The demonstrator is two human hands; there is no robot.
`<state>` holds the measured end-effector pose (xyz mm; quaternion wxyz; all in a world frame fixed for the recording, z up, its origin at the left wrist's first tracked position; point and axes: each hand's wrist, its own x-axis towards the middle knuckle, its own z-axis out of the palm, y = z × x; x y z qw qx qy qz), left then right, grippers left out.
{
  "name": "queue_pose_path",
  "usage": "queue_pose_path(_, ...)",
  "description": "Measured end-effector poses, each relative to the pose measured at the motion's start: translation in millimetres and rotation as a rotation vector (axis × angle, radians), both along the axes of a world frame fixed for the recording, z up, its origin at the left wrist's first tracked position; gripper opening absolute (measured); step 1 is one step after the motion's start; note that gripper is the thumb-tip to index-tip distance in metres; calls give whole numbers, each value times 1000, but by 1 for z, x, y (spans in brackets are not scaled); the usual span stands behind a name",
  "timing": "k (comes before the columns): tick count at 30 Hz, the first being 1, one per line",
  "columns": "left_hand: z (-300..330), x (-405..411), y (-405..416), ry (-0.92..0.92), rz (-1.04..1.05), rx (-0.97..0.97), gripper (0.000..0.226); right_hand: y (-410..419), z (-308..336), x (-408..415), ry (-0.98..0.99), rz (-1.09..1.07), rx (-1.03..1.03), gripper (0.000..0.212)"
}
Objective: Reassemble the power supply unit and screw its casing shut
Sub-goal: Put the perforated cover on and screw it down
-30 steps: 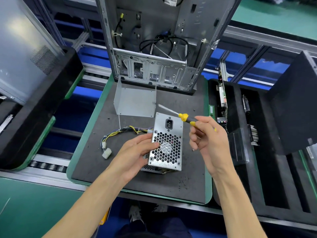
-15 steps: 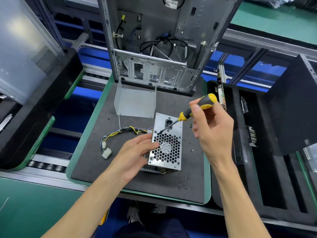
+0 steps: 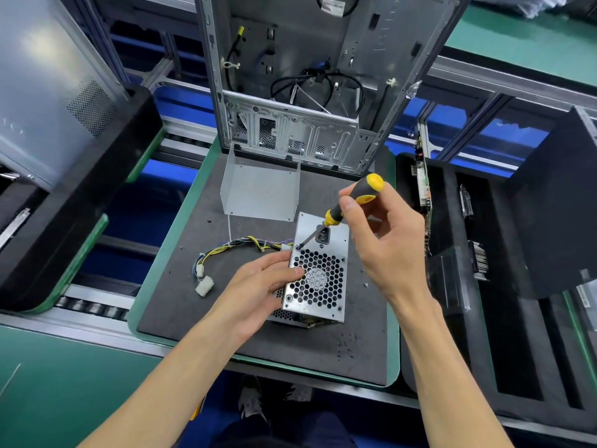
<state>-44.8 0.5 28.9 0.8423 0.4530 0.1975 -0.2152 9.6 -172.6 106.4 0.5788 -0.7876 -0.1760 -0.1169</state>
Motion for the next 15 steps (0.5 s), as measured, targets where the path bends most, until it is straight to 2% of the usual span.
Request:
queue_pose_path(12,0,0,-1,3,13,-23,36,4,3,2,-41,14,-94,7)
queue_pose_path(15,0,0,-1,5,17,-34,36,8,8,3,-63,22,-121,15)
